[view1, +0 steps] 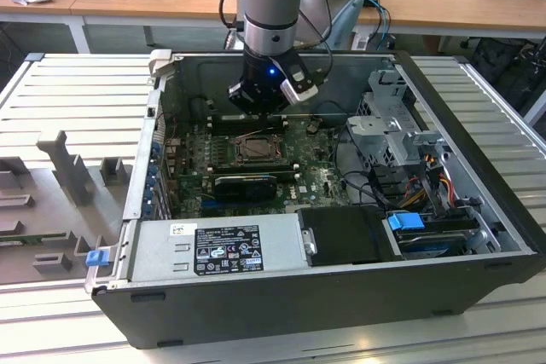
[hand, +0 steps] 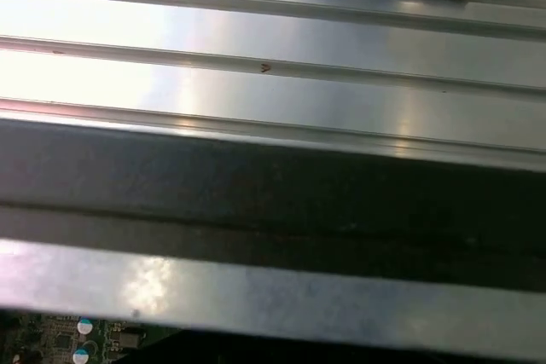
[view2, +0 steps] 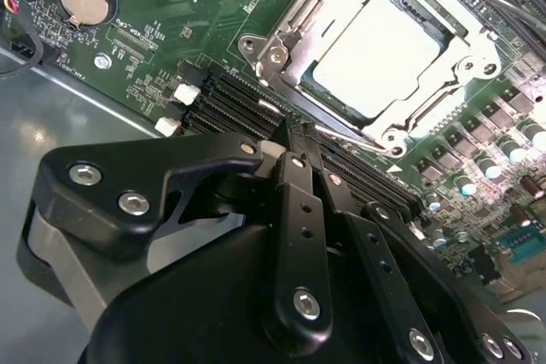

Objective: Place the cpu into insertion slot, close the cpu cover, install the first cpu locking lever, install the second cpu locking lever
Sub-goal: 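Install the first cpu locking lever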

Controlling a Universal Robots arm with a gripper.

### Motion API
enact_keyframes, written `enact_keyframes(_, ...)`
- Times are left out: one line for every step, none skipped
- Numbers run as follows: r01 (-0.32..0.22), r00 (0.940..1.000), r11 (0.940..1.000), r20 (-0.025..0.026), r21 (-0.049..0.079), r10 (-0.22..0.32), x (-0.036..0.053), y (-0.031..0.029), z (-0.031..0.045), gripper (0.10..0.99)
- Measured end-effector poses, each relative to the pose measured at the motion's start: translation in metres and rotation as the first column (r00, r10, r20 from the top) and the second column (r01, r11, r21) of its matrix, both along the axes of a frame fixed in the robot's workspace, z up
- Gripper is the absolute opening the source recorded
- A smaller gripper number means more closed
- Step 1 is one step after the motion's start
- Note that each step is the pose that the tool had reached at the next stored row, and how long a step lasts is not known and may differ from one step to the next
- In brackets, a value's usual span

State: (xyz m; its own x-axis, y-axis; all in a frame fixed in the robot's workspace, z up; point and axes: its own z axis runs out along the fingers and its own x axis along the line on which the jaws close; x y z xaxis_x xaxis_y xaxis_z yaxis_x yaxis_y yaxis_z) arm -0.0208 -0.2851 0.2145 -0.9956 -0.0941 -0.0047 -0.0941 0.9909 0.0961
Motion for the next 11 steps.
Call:
enact_keyframes(0.0, 1.0, 1.0, -0.0001, 0.0, 0.0, 0.0002, 0.0, -0.0009, 0.106)
enact_keyframes(0.0, 1.0, 1.0, -0.0001, 0.0, 0.0, 0.0007, 0.0, -0.0019, 0.106)
enact_keyframes(0.0, 1.0, 1.0, -0.0001, 0.0, 0.0, 0.0009, 0.0, -0.0026, 0.106)
enact_keyframes(0.0, 1.0, 1.0, -0.0001, 0.0, 0.0, 0.0014, 0.0, -0.0034, 0.106)
enact_keyframes(0.0, 1.0, 1.0, -0.0001, 0.0, 0.0, 0.0017, 0.0, -0.0038, 0.106)
enact_keyframes(0.0, 1.0, 1.0, -0.0001, 0.0, 0.0, 0.0025, 0.0, -0.0045, 0.106)
enact_keyframes(0.0, 1.0, 1.0, 0.0, 0.0, 0.0, 0.0032, 0.0, -0.0054, 0.106)
enact_keyframes(0.0, 1.0, 1.0, 0.0, 0.0, 0.0, 0.0033, 0.0, -0.006, 0.106)
enact_keyframes(0.0, 1.0, 1.0, 0.0003, 0.0, 0.0, 0.0034, 0.0, -0.007, 0.106)
enact_keyframes(0.0, 1.0, 1.0, 0.0006, 0.0, 0.0, 0.0034, 0.0, -0.0078, 0.106)
enact_keyframes(0.0, 1.0, 1.0, 0.0004, 0.0, 0.0, 0.0033, -0.0001, -0.0079, 0.106)
